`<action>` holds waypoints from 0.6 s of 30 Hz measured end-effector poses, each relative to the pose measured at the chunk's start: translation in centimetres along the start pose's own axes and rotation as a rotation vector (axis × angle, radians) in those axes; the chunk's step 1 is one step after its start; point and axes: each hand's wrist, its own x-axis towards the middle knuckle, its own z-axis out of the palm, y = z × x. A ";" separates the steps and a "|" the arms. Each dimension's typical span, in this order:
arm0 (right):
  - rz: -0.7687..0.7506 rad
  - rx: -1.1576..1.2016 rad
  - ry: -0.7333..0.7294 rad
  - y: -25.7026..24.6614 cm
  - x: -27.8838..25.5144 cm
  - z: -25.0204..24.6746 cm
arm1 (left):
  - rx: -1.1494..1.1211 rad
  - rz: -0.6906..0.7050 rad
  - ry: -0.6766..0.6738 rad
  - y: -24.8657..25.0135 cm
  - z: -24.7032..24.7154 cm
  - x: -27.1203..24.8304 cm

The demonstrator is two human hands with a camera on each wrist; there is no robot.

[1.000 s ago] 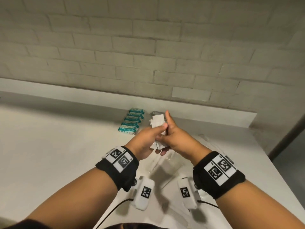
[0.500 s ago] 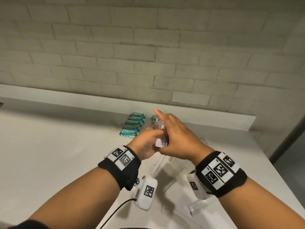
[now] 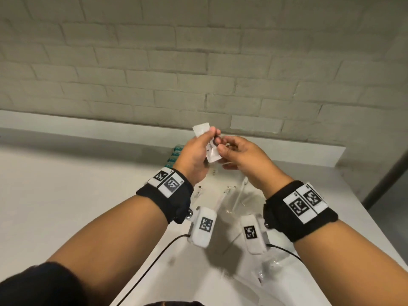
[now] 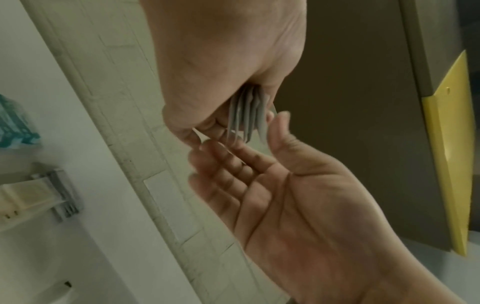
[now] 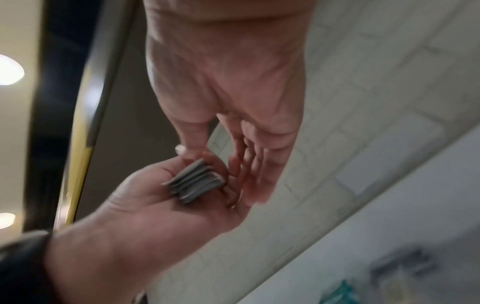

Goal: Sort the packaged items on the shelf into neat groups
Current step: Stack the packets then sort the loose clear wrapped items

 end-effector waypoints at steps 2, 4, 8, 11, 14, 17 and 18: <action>0.066 0.127 -0.030 0.5 0.8 0.2 | 0.003 0.005 0.015 -0.5 -0.3 0.5; 0.201 0.230 -0.063 2.7 6.3 1.9 | 0.041 -0.023 0.103 -1.3 -3.1 5.2; 0.272 0.304 -0.079 4.5 6.3 2.3 | 0.117 -0.044 0.154 -2.9 -4.2 5.5; 0.318 0.358 -0.051 6.1 6.3 2.3 | 0.115 -0.107 0.075 -4.4 -5.4 5.6; 0.384 0.309 -0.064 7.8 7.8 1.9 | 0.148 -0.163 0.019 -5.4 -7.3 6.5; 0.427 0.126 -0.003 9.8 10.2 0.9 | 0.352 -0.147 0.068 -5.4 -9.8 8.8; 0.445 0.052 0.022 10.5 11.1 0.6 | 0.509 -0.136 0.086 -5.0 -10.6 9.7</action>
